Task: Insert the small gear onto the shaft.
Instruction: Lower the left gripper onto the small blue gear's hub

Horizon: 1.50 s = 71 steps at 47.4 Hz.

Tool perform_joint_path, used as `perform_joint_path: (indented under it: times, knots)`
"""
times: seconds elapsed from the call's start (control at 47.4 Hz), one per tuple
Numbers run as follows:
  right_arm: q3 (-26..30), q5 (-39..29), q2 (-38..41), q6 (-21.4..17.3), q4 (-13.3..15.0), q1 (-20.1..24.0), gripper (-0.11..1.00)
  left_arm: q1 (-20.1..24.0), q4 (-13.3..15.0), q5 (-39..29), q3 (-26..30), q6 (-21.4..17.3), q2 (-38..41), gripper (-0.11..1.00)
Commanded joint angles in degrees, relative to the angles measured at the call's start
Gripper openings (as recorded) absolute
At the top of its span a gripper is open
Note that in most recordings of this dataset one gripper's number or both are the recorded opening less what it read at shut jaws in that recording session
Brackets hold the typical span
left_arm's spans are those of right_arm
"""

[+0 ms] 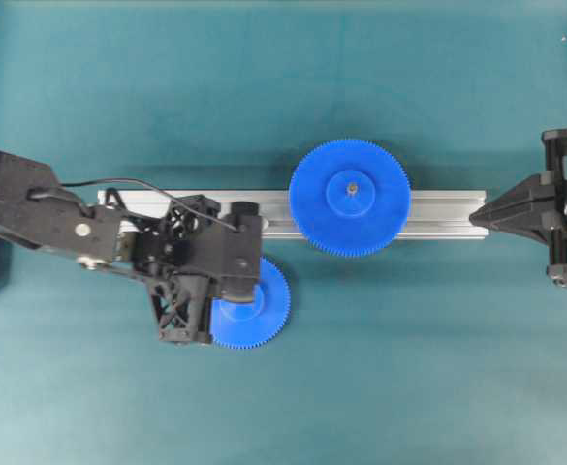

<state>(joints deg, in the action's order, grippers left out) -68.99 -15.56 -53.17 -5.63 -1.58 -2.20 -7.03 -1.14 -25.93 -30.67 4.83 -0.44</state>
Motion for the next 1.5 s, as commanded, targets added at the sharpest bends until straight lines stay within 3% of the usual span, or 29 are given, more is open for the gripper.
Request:
perform_joint_path:
  times: [0.0, 0.169, 0.422, 0.76, 1.119, 1.373, 1.478]
  knots:
    - [0.5, 0.7, 0.2, -0.5, -0.1, -0.3, 0.01, -0.3, -0.2, -3.3, 3.3, -0.1, 0.5, 0.0]
    - [0.1, 1.2, 0.2, -0.5, -0.1, -0.4, 0.01, -0.2, -0.2, -7.3, 6.2, -0.4, 3.1, 0.0]
    - [-0.4, 2.5, 0.1, -0.5, -0.1, -0.4, 0.01, -0.3, -0.2, -10.9, 9.4, -4.7, 5.5, 0.0]
    - [-0.8, 2.5, 0.1, -0.5, -0.1, -0.4, 0.01, -0.3, -0.2, -14.8, 13.2, -4.8, 8.3, 0.0]
    - [-0.8, 2.4, 0.1, -0.5, -0.1, -0.4, 0.01, -0.5, -0.2, -17.8, 15.7, -3.5, 10.8, 0.0]
    - [-0.9, 2.4, -0.4, -0.5, -0.1, -0.4, 0.01, -1.0, -0.2, -17.8, 15.5, 0.7, 11.4, 0.0]
    - [-1.1, 2.4, -0.7, -0.5, -0.1, -0.4, 0.01, -1.0, -0.2, -17.8, 15.2, 0.8, 11.7, 0.0]
